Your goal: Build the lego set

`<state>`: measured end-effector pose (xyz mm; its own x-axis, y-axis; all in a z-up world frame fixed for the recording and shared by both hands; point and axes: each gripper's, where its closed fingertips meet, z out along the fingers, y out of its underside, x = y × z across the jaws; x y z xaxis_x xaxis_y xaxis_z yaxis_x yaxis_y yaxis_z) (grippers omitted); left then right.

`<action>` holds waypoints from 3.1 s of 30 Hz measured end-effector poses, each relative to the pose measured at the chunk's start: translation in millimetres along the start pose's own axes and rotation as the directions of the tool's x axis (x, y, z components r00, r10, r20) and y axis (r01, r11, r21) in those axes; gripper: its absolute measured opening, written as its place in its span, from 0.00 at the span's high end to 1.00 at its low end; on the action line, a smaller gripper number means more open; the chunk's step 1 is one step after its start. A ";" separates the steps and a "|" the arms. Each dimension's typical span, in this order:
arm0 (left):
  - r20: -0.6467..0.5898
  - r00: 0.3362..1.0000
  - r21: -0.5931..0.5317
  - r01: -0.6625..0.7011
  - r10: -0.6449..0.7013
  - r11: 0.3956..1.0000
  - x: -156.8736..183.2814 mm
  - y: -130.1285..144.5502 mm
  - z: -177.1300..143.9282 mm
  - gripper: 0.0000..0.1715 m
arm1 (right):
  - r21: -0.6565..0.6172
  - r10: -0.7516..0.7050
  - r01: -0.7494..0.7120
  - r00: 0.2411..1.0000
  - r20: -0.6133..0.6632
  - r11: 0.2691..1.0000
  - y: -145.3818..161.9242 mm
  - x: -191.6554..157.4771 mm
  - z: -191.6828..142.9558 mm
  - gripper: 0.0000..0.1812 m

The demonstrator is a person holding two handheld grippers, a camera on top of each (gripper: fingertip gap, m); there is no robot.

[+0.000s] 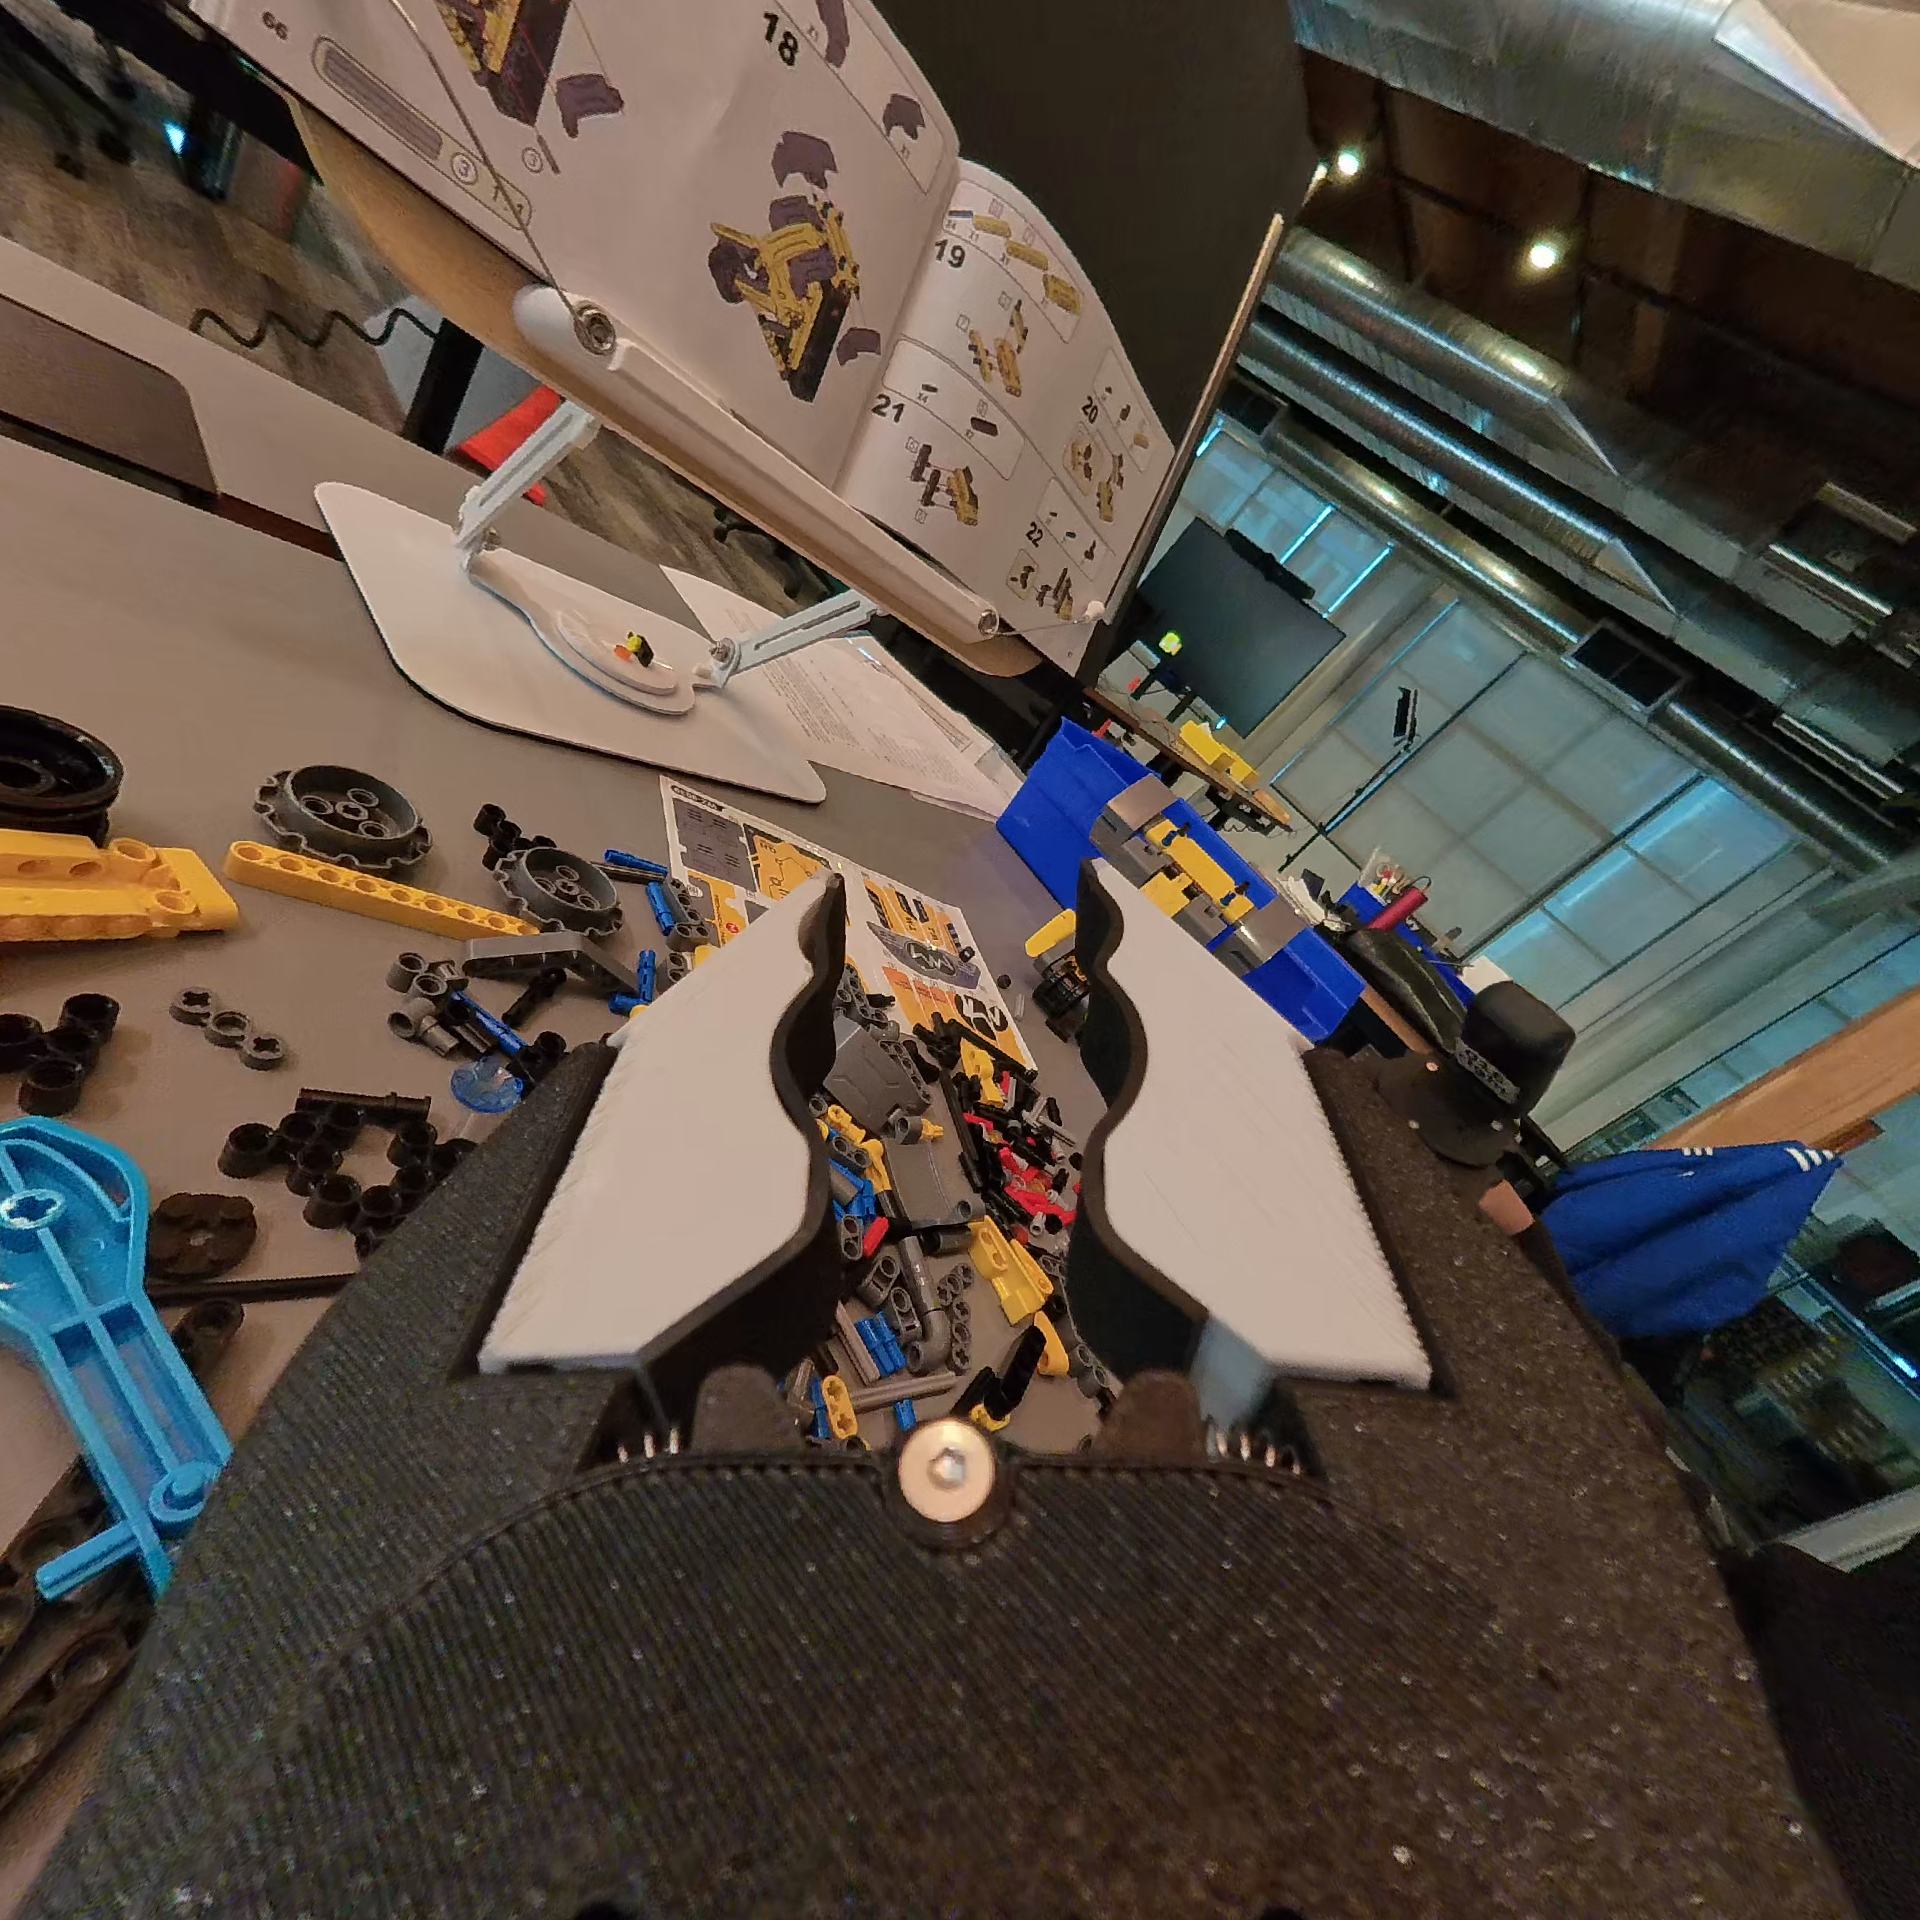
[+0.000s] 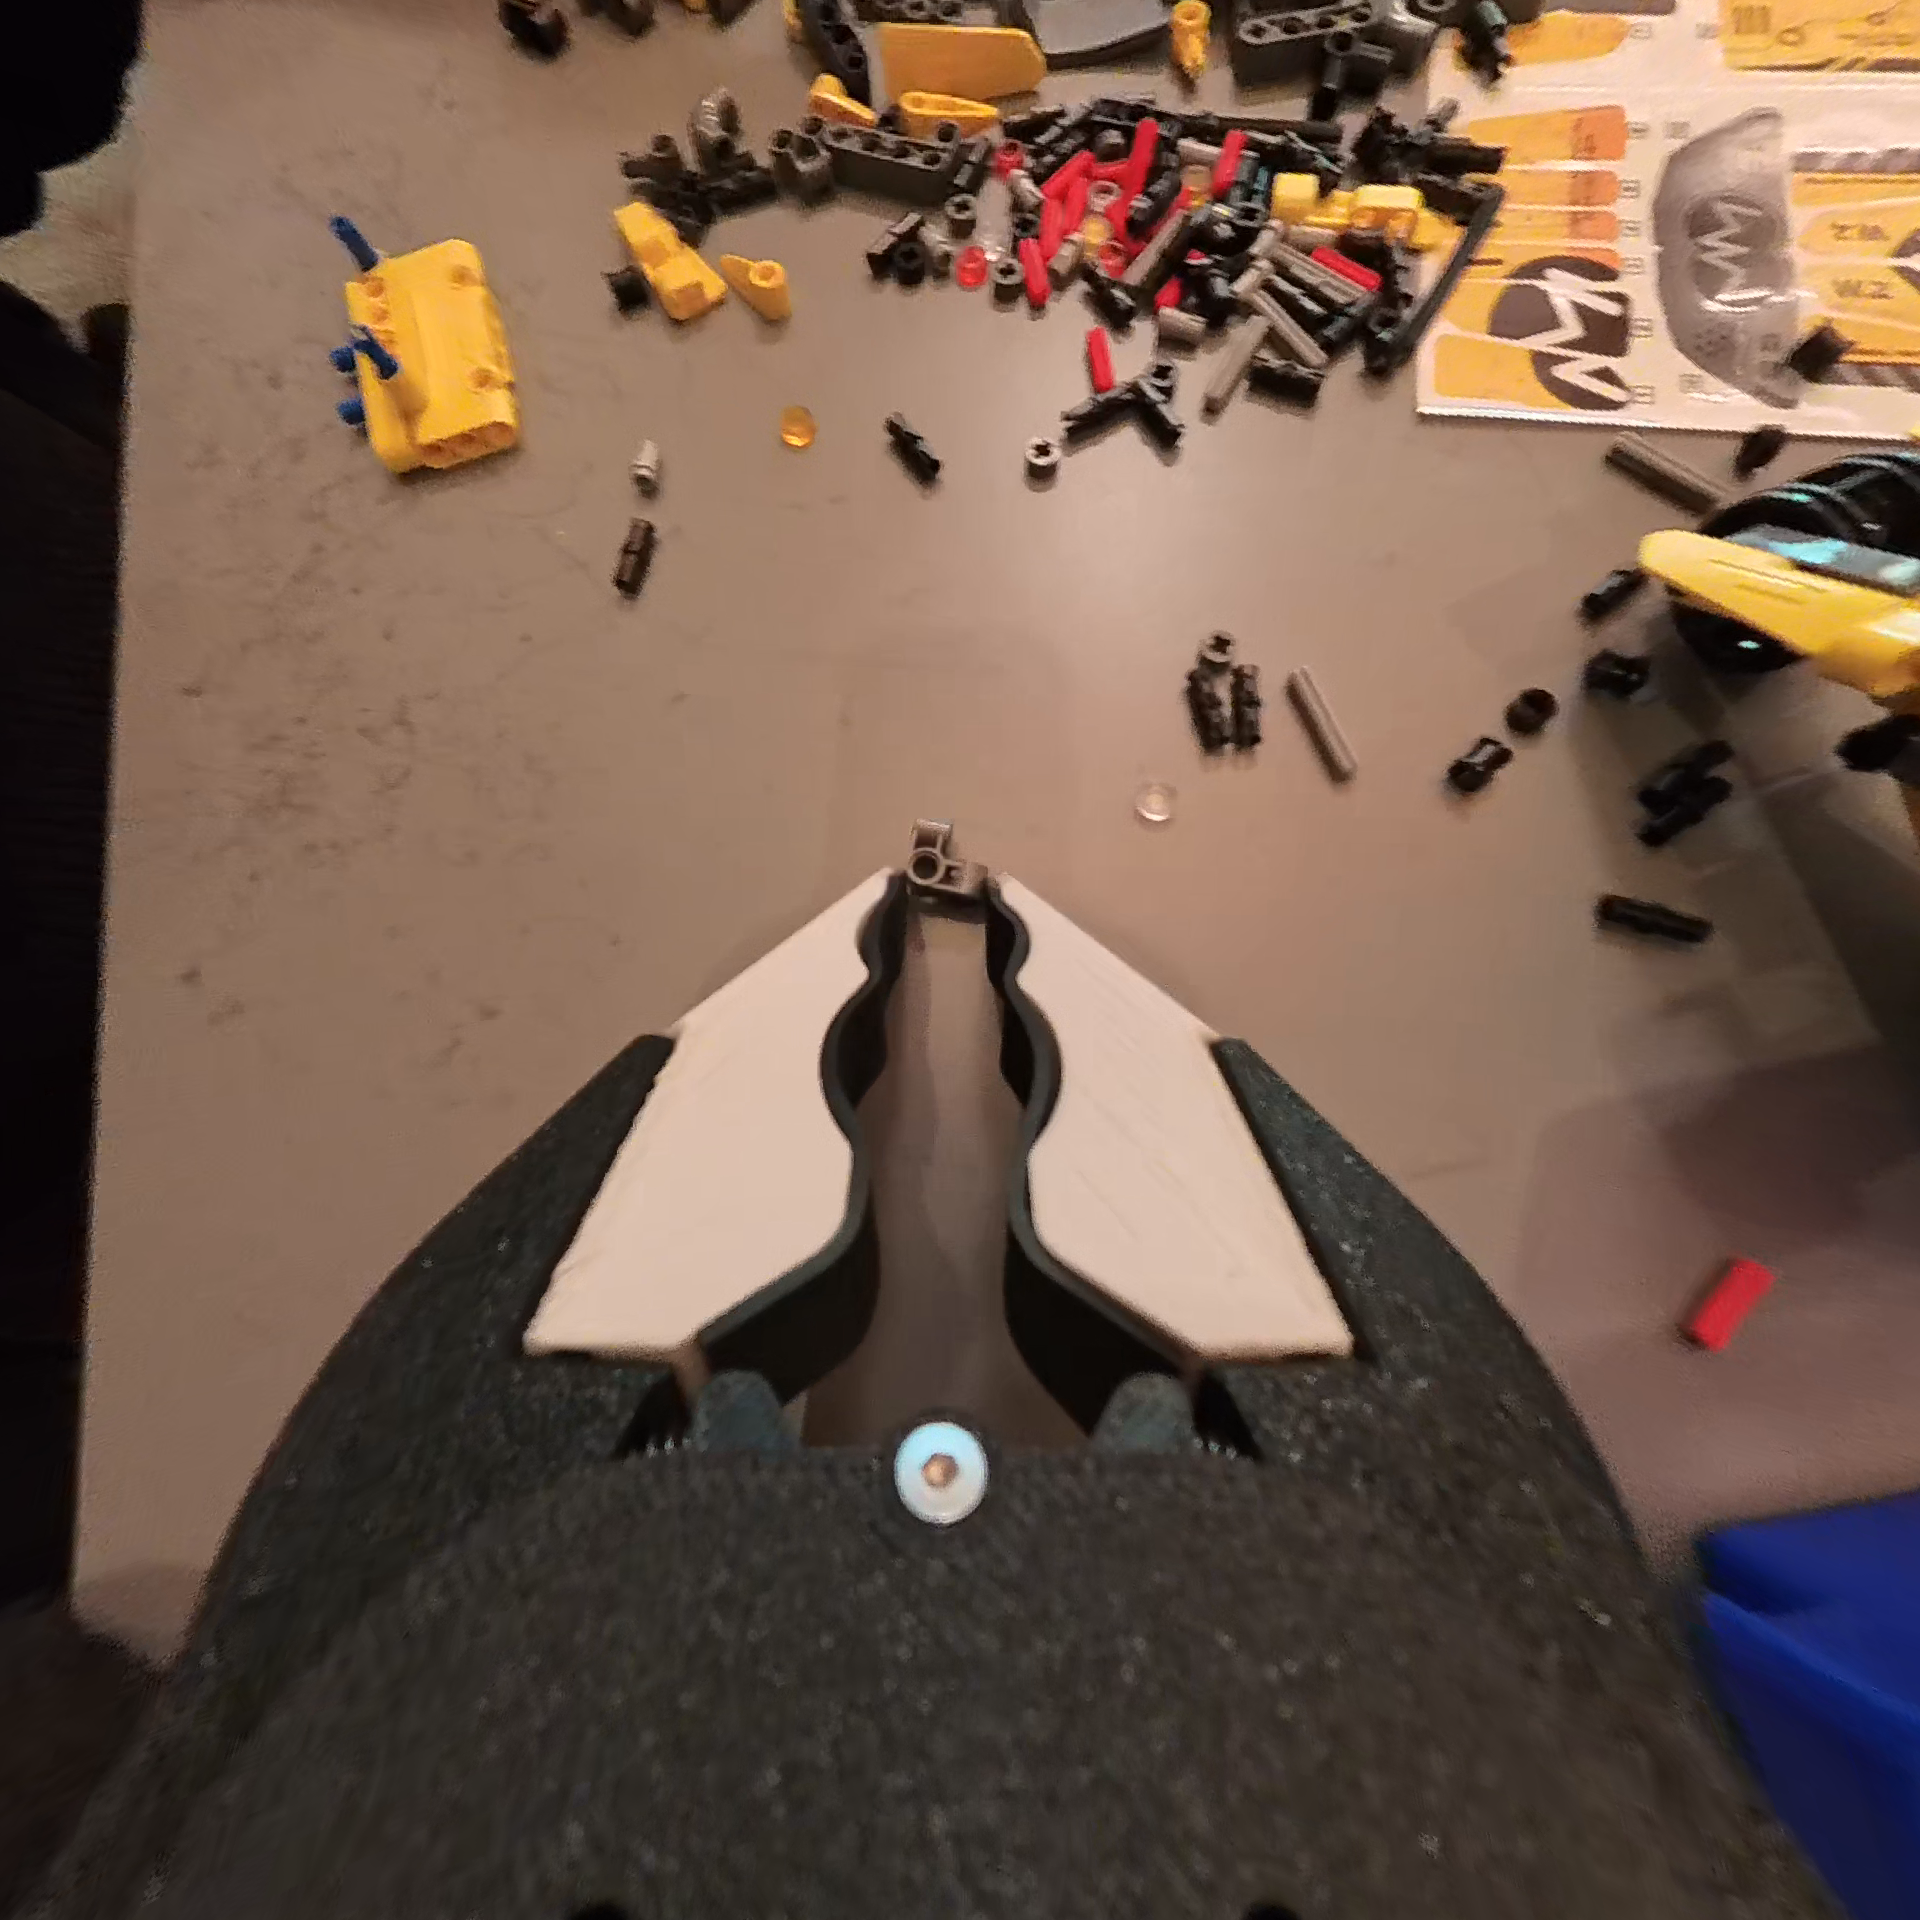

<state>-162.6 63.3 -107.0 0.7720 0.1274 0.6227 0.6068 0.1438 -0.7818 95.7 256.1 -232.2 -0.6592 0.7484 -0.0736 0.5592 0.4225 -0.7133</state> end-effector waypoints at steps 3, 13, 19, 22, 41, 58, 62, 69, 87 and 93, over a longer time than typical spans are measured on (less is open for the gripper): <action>0.000 1.000 -0.002 -0.001 0.001 1.000 0.1 0.3 0.2 0.76 | 0.022 -0.030 0.028 0.996 0.080 0.999 -6.5 -17.6 1.7 0.92; 0.005 1.000 -0.001 -0.009 0.009 1.000 -0.8 0.3 0.2 0.76 | -0.001 -0.111 0.112 0.981 0.161 0.994 -10.6 -45.8 14.3 0.89; 0.008 1.000 -0.003 -0.009 0.009 1.000 -1.6 0.5 0.2 0.76 | -0.006 -0.109 0.111 0.982 0.152 0.994 -10.1 -45.1 14.9 0.85; 0.009 1.000 -0.004 -0.010 0.010 1.000 -1.5 0.6 0.3 0.76 | 0.015 -0.100 0.099 0.981 0.167 0.995 -13.3 -47.3 12.9 0.82; 0.140 0.978 0.196 -0.180 0.155 0.964 -3.6 -40.4 -24.6 0.81 | 0.356 -0.022 0.099 0.976 -0.215 0.929 -70.7 20.7 -22.1 0.88; 0.366 0.806 0.127 -0.539 0.466 0.832 -5.1 -51.3 -33.4 0.90 | 0.421 0.022 0.077 0.974 -0.226 0.904 -77.6 27.8 -25.0 0.98; 0.476 0.709 0.084 -0.626 0.521 0.776 -29.3 -67.2 -57.2 0.93 | 0.413 0.021 0.066 0.979 -0.202 0.908 -77.4 24.8 -22.3 1.00; 0.550 0.698 0.102 -0.601 0.459 0.793 -65.3 -85.9 -105.8 0.93 | 0.389 0.042 0.030 0.984 -0.175 0.921 -72.8 26.0 -15.4 1.00; 0.462 0.731 0.050 -0.587 0.502 0.808 -60.4 -66.4 -86.4 0.93 | 0.330 0.097 -0.023 0.973 -0.209 0.944 -66.9 36.6 -2.6 0.51; 0.456 0.734 0.059 -0.589 0.503 0.806 -58.0 -65.9 -86.2 0.93 | 0.309 0.056 0.036 0.957 -0.285 0.950 -66.4 36.4 -2.1 0.53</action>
<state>-231.0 -38.1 -94.5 0.7857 0.6136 0.0791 0.0234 0.0984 -0.9949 35.6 256.3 -186.0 -0.4558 0.8857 0.0883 0.3520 0.2705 -0.8961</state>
